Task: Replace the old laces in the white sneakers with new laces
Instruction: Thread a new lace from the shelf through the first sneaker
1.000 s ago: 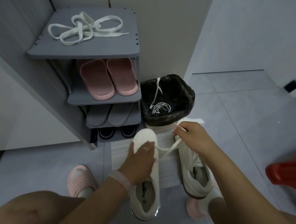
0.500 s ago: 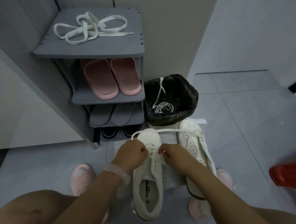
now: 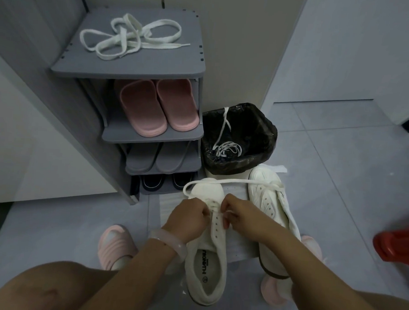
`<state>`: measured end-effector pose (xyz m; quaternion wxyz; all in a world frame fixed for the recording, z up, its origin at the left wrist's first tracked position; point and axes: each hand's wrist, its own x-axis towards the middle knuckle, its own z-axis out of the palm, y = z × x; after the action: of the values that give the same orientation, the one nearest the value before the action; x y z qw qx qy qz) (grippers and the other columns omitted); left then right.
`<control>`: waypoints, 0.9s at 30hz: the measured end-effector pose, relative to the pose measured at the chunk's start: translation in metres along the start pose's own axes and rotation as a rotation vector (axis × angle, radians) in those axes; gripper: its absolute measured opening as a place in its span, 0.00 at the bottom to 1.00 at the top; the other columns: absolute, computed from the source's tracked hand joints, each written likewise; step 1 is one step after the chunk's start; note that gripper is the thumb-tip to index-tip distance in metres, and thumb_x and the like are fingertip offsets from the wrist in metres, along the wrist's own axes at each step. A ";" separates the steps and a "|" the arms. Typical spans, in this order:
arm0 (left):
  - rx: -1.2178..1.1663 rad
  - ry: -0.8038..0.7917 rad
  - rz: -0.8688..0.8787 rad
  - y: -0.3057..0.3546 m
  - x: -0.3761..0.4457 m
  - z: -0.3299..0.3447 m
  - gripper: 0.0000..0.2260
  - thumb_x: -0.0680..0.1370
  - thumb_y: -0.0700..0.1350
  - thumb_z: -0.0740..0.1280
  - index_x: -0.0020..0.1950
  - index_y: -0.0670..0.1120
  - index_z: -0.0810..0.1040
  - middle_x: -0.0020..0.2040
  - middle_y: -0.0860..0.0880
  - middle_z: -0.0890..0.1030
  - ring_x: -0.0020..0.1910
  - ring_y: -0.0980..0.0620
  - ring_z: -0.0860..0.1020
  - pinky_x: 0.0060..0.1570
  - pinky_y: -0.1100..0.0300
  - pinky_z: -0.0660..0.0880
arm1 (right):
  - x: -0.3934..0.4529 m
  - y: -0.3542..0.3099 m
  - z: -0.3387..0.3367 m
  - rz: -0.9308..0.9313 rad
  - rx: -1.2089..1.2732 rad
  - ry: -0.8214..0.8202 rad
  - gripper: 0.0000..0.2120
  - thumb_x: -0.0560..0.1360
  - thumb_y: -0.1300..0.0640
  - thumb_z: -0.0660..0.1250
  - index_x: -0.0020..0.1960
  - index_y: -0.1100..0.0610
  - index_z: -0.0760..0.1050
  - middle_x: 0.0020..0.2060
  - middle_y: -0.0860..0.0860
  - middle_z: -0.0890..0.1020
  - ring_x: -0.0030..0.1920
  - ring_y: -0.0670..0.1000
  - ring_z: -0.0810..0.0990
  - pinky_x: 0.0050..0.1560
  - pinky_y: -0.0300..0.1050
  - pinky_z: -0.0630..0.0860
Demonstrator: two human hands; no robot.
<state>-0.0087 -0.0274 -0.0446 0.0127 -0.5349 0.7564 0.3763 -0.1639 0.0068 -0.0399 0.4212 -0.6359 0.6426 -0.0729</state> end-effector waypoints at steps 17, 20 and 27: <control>-0.380 -0.038 -0.126 -0.011 0.008 0.015 0.09 0.75 0.39 0.65 0.51 0.47 0.82 0.45 0.52 0.77 0.46 0.55 0.74 0.44 0.66 0.69 | 0.003 0.002 0.021 -0.038 -0.135 0.144 0.02 0.76 0.59 0.57 0.48 0.54 0.68 0.41 0.56 0.81 0.42 0.57 0.78 0.43 0.52 0.76; -0.391 -0.032 -0.125 -0.013 0.009 0.017 0.08 0.74 0.41 0.67 0.51 0.48 0.81 0.44 0.50 0.76 0.41 0.57 0.73 0.37 0.69 0.68 | 0.003 0.002 0.026 0.029 -0.108 0.194 0.03 0.77 0.57 0.60 0.50 0.55 0.68 0.42 0.55 0.80 0.43 0.56 0.78 0.44 0.50 0.76; -0.353 -0.043 -0.036 -0.010 0.006 0.022 0.08 0.76 0.44 0.66 0.53 0.48 0.83 0.49 0.49 0.82 0.46 0.57 0.74 0.40 0.72 0.68 | 0.000 -0.004 0.025 -0.002 -0.410 0.214 0.12 0.80 0.52 0.55 0.53 0.59 0.73 0.50 0.54 0.78 0.51 0.54 0.76 0.44 0.44 0.68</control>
<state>-0.0117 -0.0208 -0.0683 -0.0584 -0.5342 0.6684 0.5143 -0.1449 0.0175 -0.0533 0.2125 -0.6974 0.6844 -0.0080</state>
